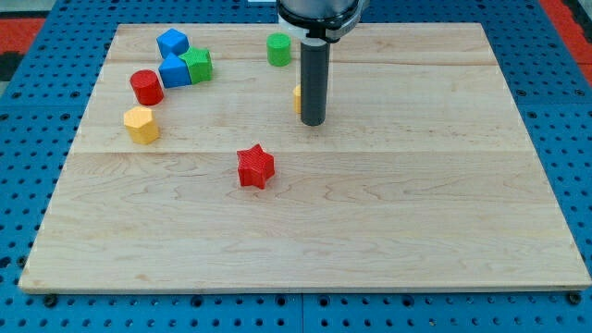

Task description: Push the yellow heart into the red star

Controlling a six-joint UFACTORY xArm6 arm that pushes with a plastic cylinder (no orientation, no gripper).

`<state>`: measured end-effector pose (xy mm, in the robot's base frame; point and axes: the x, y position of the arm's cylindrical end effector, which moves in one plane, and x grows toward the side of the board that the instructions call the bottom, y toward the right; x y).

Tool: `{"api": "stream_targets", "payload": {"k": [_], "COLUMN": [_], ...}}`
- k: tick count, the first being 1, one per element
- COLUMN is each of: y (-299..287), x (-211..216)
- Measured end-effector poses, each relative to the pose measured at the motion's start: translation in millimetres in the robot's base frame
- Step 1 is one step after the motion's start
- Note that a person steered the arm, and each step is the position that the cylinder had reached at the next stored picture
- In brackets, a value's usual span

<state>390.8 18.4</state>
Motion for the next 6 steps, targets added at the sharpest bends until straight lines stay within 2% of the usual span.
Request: {"api": "stream_targets", "payload": {"k": [1, 2, 3, 4, 5, 6], "y": [0.0, 23.8, 58.4, 35.1, -14.9, -24.3], "x": [0.0, 13.4, -27.2, -62.4, -45.0, 6.5]}}
